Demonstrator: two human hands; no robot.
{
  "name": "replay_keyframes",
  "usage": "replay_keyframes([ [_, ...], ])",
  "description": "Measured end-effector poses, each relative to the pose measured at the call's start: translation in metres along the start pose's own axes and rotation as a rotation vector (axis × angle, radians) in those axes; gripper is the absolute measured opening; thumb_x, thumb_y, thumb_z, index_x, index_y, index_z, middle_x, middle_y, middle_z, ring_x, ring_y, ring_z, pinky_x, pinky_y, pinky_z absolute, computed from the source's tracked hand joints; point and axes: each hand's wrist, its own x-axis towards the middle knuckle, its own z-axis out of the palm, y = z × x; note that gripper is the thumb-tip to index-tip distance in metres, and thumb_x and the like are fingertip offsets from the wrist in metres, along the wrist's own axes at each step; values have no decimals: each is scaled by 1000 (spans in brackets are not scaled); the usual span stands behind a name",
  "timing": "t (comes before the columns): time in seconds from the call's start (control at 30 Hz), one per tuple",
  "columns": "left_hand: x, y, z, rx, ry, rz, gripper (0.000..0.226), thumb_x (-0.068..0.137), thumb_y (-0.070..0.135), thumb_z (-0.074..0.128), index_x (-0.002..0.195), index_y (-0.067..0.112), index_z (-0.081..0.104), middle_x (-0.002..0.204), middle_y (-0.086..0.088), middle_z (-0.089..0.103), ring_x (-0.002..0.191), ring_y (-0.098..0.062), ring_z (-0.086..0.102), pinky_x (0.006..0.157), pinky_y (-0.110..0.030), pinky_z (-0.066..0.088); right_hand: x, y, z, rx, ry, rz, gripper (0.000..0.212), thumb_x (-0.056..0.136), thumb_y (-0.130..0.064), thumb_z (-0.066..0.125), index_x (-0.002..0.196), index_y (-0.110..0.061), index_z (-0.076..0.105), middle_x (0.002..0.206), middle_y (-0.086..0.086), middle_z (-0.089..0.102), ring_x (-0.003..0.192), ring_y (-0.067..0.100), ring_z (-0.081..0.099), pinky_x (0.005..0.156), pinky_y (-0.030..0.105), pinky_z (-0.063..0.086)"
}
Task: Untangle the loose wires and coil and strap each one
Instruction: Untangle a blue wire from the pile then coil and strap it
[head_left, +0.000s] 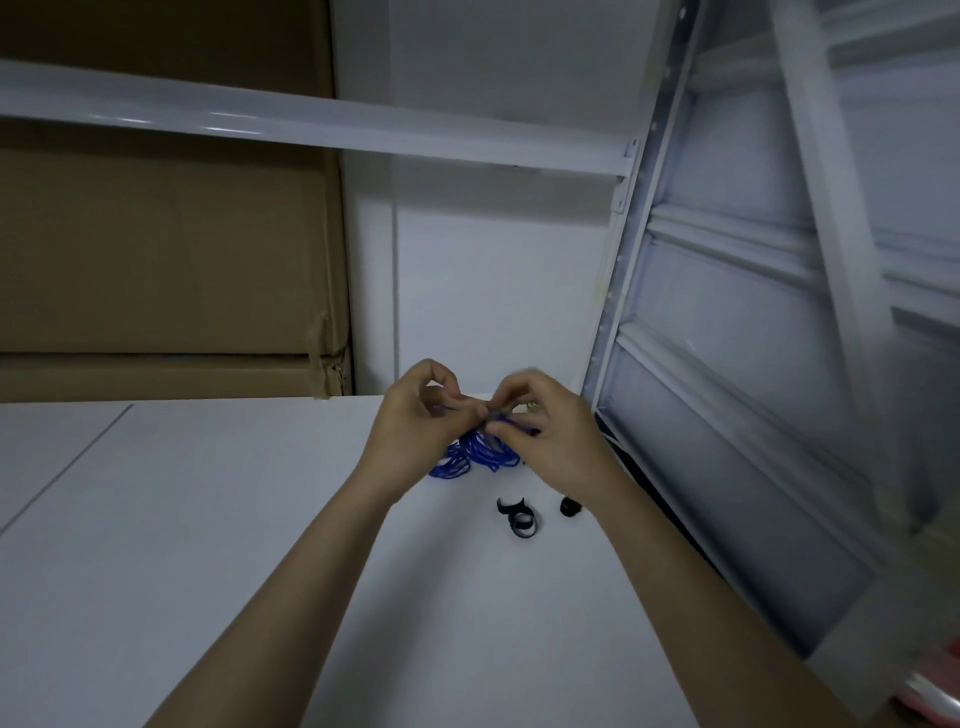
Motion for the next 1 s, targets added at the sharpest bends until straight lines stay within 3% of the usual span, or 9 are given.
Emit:
replay_keyframes([
  [0.07,0,3,0,-1,-12,26,25,83,3,71,80,13,47,82,-7,74,80,-29,71,79,-57,54,2,-1,-4,-21,-16,39,28,81,-1,70,97,-19,55,94,-1,64,92,7,61,82,26,55],
  [0.23,-1,5,-3,10,-63,19,22,84,2,70,82,9,49,86,-11,74,83,-31,71,81,-59,53,3,1,-6,-386,-82,-68,22,82,-15,71,104,-14,67,94,0,71,84,12,66,76,36,57],
  [0.37,-5,2,-2,-21,-41,-19,20,83,9,73,83,9,53,88,-8,73,84,-31,70,79,-54,55,1,4,-5,-440,-44,-127,20,82,-14,71,102,-11,68,91,2,71,79,14,62,72,39,55],
  [0.43,-2,3,-2,-78,-28,-88,19,82,19,74,86,11,58,96,-11,69,85,-30,69,75,-45,58,-1,4,-5,-387,39,-157,16,82,-11,72,98,-9,69,88,4,71,79,16,65,73,36,55],
  [0.53,1,2,-1,-99,-140,-241,30,89,40,63,95,11,65,99,-7,71,87,-16,69,68,-23,56,-4,4,-8,-388,100,-187,15,81,-9,72,97,-10,71,86,3,70,77,15,64,71,32,54],
  [0.6,1,0,2,-37,-200,-320,41,92,50,52,98,14,72,94,-2,74,87,-12,70,71,-22,55,-6,4,-9,-408,91,-222,16,80,-8,73,95,-11,72,84,1,70,76,13,62,70,25,51],
  [0.73,5,-5,7,-81,-193,-299,32,91,32,61,99,3,73,92,-12,74,78,-12,66,73,-21,54,-11,7,-11,-420,30,-251,19,80,-7,73,98,-9,73,87,-1,71,79,1,53,71,7,41],
  [0.83,4,-10,15,-40,-136,-244,30,92,25,62,91,-4,71,76,-8,69,67,-10,60,62,-16,49,-16,9,-13,-421,18,-257,18,79,-7,74,97,-8,74,86,-4,69,80,-4,49,72,2,37],
  [1.0,2,-16,29,-18,-73,-210,25,94,20,58,75,5,65,72,-12,59,70,-20,51,66,-25,43,-22,14,-10,-363,38,-229,17,77,-4,75,94,-6,74,86,5,71,81,-4,51,72,2,40],
])
